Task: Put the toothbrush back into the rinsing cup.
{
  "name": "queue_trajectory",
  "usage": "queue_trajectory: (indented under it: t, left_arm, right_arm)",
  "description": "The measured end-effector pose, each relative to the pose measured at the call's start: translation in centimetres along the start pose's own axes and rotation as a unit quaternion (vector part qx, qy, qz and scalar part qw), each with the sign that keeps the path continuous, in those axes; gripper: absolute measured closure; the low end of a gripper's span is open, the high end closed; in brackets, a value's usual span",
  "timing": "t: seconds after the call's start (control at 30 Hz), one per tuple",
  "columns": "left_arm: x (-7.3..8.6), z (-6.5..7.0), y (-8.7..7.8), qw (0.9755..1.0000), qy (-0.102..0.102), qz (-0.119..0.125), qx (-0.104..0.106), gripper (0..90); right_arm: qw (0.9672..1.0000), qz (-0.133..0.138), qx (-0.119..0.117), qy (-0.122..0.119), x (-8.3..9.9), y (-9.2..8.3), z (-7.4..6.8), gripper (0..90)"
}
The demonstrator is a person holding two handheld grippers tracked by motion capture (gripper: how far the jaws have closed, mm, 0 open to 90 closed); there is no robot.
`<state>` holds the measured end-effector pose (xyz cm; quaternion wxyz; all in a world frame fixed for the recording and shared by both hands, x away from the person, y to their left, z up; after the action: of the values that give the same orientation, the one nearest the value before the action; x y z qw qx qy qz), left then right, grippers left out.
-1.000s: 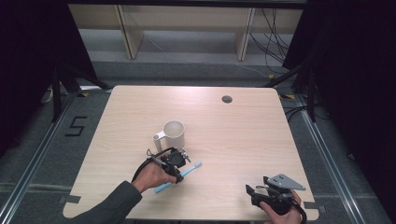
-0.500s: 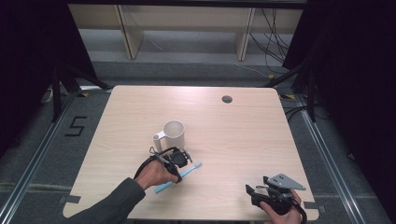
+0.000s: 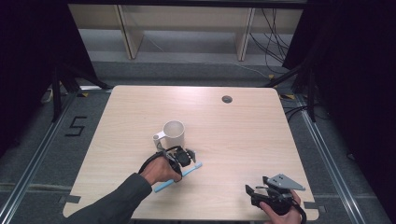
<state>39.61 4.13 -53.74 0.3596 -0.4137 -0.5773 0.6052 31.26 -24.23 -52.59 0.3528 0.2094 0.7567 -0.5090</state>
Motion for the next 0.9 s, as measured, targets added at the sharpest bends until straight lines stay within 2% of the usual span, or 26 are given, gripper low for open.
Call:
queue_trajectory:
  t: [0.07, 0.1, 0.23, 0.3, 0.37, 0.4, 0.47, 0.5, 0.57, 0.6, 0.77, 0.8, 0.87, 0.9]
  left_arm:
    - [-0.12, 0.07, 0.01, 1.0, -0.002, -0.007, -0.002, 76.8]
    - [-0.15, 0.06, 0.01, 0.9999, 0.004, -0.013, -0.004, 76.8]
    - [-0.32, 0.12, 0.03, 0.9998, 0.002, -0.018, -0.004, 76.9]
    - [-0.31, 0.16, 0.07, 0.9998, -0.001, -0.017, -0.009, 76.9]
    - [-0.4, 0.28, 0.05, 0.9997, 0.0, -0.023, -0.012, 76.8]
    - [-0.43, 0.27, 0.07, 0.9995, 0.006, -0.027, -0.017, 76.7]
    - [-0.5, 0.23, 0.03, 0.9992, 0.007, -0.037, -0.014, 76.6]
    - [-0.49, 0.18, 0.06, 0.9993, 0.008, -0.035, -0.014, 76.7]
    - [-0.45, 0.21, 0.02, 0.9994, 0.008, -0.032, -0.01, 77.0]
    - [-0.44, 0.23, 0.04, 0.9994, 0.011, -0.031, -0.012, 77.2]
    - [-0.43, 0.23, 0.02, 0.9993, 0.023, -0.028, -0.01, 77.9]
    - [-0.41, 0.21, 0.01, 0.9993, 0.024, -0.027, -0.007, 78.0]
    - [-0.32, 0.14, -0.02, 0.9994, 0.026, -0.023, 0.003, 78.3]
    - [-0.29, 0.11, 0.01, 0.9996, 0.023, -0.017, 0.004, 78.4]
  right_arm:
    - [1.0, 0.0, 0.0, 0.0, -0.01, 0.0, 0.01, 24.9]
    - [1.0, 0.0, 0.0, 0.0, 0.0, 0.01, 0.01, 25.0]
    - [1.0, 0.001, 0.003, -0.006, 0.0, 0.04, 0.08, 25.1]
    - [1.0, 0.0, 0.001, -0.001, 0.0, 0.02, 0.0, 25.1]
    - [0.9999, 0.005, 0.002, -0.012, -0.09, 0.08, 0.17, 25.1]
    - [1.0, 0.003, 0.003, -0.007, -0.04, 0.05, 0.09, 25.5]
    - [1.0, 0.0, 0.002, 0.0, -0.03, -0.06, -0.05, 25.9]
    - [0.9999, 0.006, 0.004, -0.01, -0.1, 0.0, 0.12, 25.9]
    - [1.0, 0.002, 0.002, -0.004, -0.03, -0.03, 0.01, 25.9]
    - [0.9999, 0.008, 0.005, -0.01, -0.11, -0.01, 0.14, 25.9]
    - [1.0, 0.006, 0.006, -0.005, -0.08, -0.01, 0.16, 25.9]
    - [0.9995, 0.016, 0.01, -0.024, -0.27, 0.06, 0.49, 25.9]
    - [0.9997, 0.015, 0.006, -0.018, -0.26, 0.05, 0.44, 25.8]
    - [1.0, 0.005, 0.006, 0.0, -0.1, -0.09, 0.23, 25.9]
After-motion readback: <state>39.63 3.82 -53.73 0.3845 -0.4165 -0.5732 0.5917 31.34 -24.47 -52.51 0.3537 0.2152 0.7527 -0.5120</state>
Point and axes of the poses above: each handheld gripper's, and its own axes: y roughly forward along the jaws, x roughly out of its underside, z roughly to its right, the point moved 6 cm from there along y, roughly forward along the jaws, and after that the axes turned 8 degrees about y, right-handed, at the moved point
